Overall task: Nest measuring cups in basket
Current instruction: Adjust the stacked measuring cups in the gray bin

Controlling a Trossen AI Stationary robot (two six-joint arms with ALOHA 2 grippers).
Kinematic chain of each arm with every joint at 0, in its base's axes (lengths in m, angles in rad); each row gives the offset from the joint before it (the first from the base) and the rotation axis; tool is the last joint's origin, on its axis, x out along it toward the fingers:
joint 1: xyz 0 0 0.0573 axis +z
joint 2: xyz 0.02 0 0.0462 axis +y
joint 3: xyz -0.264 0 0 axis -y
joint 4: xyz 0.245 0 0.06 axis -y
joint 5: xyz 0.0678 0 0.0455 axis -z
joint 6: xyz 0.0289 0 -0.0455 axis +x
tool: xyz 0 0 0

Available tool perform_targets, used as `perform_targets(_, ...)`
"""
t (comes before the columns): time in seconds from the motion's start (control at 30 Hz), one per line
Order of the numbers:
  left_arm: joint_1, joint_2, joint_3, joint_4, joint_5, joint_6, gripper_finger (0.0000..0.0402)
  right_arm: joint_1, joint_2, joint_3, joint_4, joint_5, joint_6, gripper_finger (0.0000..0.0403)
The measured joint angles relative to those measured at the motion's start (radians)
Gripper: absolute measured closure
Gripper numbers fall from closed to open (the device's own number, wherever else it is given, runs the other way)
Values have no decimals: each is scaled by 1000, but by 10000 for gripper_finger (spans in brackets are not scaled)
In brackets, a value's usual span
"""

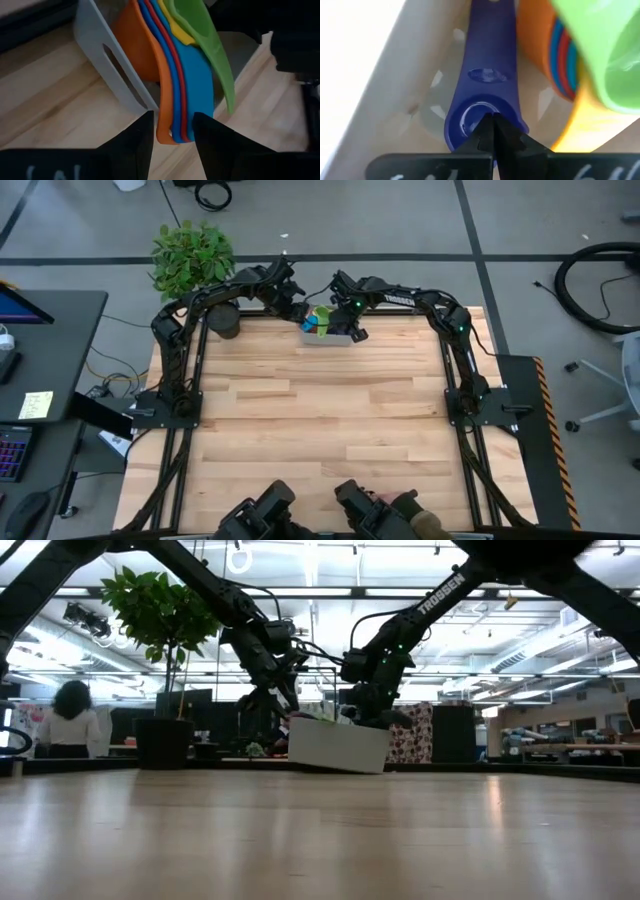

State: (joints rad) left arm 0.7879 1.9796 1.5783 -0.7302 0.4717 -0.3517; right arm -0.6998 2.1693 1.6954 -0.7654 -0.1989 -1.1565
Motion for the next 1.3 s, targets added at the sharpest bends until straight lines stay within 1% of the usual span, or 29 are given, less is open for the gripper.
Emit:
perform_targets(0.13,-2,-38,-2,2,-85,11,260,0,6,43,-14,-5,28,400)
perform_targets(0.3,-2,-111,-1,-4,-186,31,260,11,5,50,-35,-1,27,401)
perform_targets(0.5,-2,-184,-1,0,-235,34,260,27,4,51,-58,-12,10,401)
perform_targets(0.67,-2,-201,0,-9,-244,34,260,43,2,52,-43,-28,9,387)
perform_targets(0.87,-2,-201,0,-8,-246,34,260,57,0,53,-37,-28,20,353)
perform_targets(1.03,-2,-201,0,-8,-240,34,260,62,-1,53,-43,37,30,311)
perform_targets(1.13,-6,-201,0,-9,-239,34,260,59,-2,53,-92,49,-26,291)
perform_targets(1.2,-8,-201,0,-9,-235,45,260,53,-2,53,-112,49,-67,286)
perform_targets(1.3,-14,-201,0,-15,-222,56,260,40,-4,25,-65,46,-90,287)
